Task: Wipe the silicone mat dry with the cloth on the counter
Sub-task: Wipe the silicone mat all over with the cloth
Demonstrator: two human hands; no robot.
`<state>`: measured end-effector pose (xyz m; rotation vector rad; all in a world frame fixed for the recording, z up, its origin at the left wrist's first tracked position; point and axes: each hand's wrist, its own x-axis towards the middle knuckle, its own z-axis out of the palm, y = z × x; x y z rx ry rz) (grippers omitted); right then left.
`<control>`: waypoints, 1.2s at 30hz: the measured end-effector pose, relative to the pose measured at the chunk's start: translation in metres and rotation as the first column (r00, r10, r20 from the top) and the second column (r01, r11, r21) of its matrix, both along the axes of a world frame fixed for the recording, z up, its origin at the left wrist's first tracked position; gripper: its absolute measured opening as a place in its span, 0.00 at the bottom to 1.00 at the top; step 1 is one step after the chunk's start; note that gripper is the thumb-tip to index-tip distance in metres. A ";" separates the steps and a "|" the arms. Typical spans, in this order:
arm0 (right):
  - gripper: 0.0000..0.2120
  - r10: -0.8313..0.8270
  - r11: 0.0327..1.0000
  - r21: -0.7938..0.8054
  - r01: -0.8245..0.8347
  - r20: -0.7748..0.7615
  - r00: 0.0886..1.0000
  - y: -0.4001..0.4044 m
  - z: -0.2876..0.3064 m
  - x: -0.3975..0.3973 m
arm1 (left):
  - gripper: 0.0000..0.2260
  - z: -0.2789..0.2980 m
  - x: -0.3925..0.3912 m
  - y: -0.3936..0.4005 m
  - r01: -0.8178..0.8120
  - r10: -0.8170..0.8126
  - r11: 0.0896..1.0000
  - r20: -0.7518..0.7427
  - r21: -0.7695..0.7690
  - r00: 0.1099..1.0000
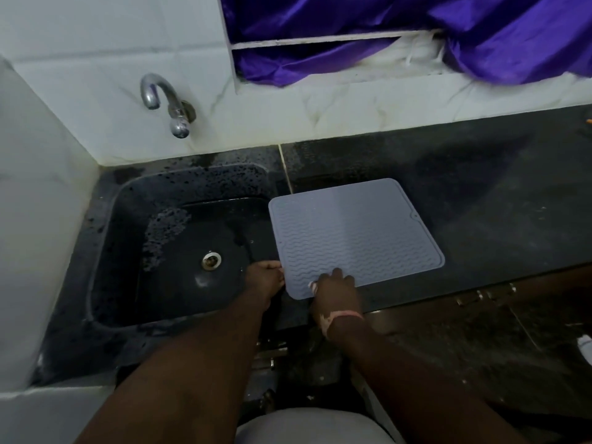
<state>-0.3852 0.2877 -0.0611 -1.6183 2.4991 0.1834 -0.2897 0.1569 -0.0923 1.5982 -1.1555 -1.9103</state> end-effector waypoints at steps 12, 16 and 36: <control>0.08 -0.093 0.937 -0.233 0.260 0.551 0.829 -0.040 0.009 0.017 | 0.09 0.007 0.012 -0.010 0.006 0.001 0.977 -0.034 0.213 0.999; 0.11 0.026 0.989 -0.146 0.011 0.247 0.969 -0.051 0.002 0.012 | 0.23 0.012 0.009 -0.016 -0.025 0.066 0.944 -0.114 0.329 0.991; 0.14 0.004 0.997 -0.053 0.052 0.745 0.667 -0.138 0.009 -0.037 | 0.49 0.010 -0.006 -0.049 -0.179 0.364 0.844 -0.295 0.506 0.883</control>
